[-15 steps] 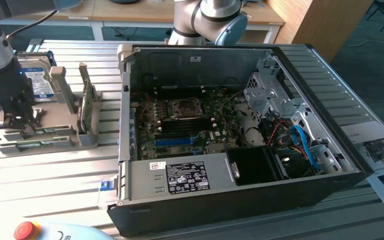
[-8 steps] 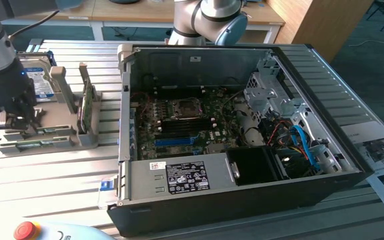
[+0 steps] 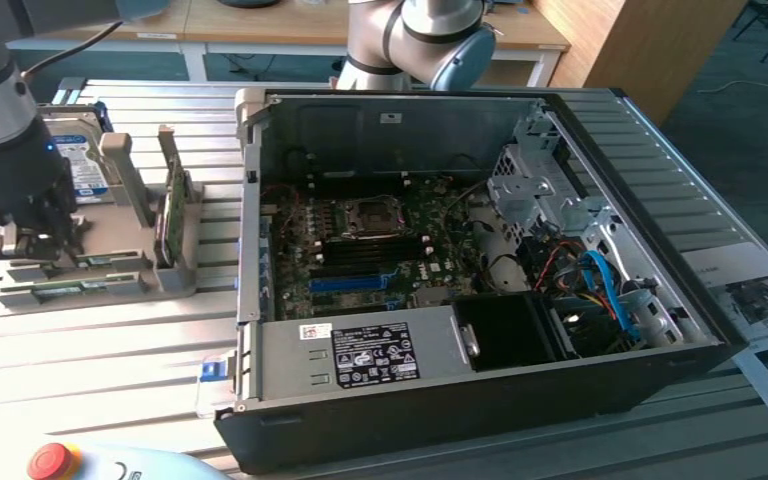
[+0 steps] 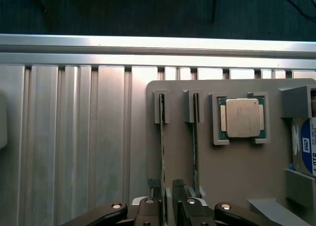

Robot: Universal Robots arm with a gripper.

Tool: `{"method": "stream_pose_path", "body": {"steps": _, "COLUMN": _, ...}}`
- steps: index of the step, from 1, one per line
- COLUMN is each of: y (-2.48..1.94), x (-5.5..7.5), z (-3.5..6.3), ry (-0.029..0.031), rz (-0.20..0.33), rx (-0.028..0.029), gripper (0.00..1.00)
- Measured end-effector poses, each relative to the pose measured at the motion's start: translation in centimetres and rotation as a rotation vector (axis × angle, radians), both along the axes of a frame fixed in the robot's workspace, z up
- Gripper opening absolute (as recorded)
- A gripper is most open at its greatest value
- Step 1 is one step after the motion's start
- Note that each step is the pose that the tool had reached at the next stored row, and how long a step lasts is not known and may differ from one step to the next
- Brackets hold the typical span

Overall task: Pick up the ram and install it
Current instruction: 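Pick up the ram and move it above insertion slot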

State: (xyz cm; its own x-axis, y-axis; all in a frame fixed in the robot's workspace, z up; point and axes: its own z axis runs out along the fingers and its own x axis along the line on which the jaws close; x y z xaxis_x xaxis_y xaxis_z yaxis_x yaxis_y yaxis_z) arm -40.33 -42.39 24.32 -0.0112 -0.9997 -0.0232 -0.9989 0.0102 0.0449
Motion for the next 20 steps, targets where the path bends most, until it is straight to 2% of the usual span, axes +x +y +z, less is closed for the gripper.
{"method": "stream_pose_path", "body": {"steps": 11, "y": -0.02, "x": 0.1, "z": -0.19, "ry": 0.0, "rz": 0.0, "rx": 0.0002, "gripper": 0.24}}
{"method": "stream_pose_path", "body": {"steps": 20, "y": -0.03, "x": 0.1, "z": -1.15, "ry": 0.0, "rz": 0.0, "rx": 0.0002, "gripper": 0.24}}
